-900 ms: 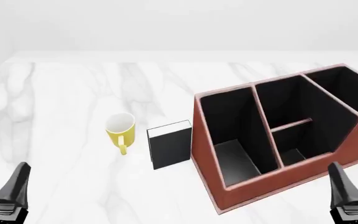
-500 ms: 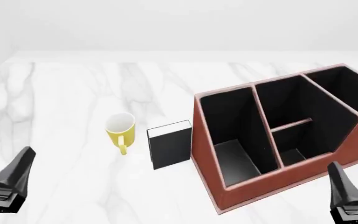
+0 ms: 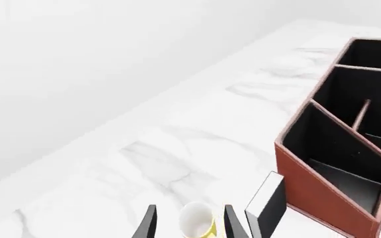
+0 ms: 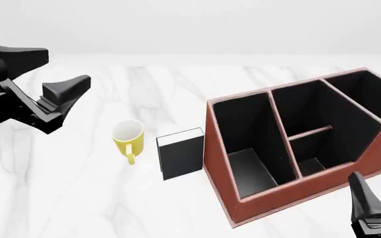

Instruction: Pick up the book and place it in the back compartment of the caddy.

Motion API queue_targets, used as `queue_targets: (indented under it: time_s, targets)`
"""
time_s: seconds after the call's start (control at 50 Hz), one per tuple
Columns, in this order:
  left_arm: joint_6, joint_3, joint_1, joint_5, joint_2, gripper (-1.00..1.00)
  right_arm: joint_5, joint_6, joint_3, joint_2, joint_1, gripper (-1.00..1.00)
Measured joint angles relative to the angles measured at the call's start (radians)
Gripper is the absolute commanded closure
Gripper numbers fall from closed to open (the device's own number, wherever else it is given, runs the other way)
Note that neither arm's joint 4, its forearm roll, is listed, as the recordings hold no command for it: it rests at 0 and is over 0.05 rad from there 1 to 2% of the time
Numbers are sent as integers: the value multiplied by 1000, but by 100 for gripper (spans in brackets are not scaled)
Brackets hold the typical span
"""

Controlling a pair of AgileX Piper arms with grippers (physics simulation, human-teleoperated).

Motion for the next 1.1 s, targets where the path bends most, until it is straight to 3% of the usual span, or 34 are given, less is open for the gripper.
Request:
queue_targets:
  time_s: [0.22, 0.46, 0.94, 1.1]
  targets:
    - [85, -246, -114, 170, 238, -100, 1, -4, 1, 0, 3, -100]
    - [92, -372, -204, 300, 404, -100, 1, -6, 1, 0, 5, -100]
    - [48, -386, -304, 271, 624, -100, 3, -3, 1, 0, 9, -100]
    - [73, -373, -308, 243, 677, -100, 3, -5, 1, 0, 10, -100]
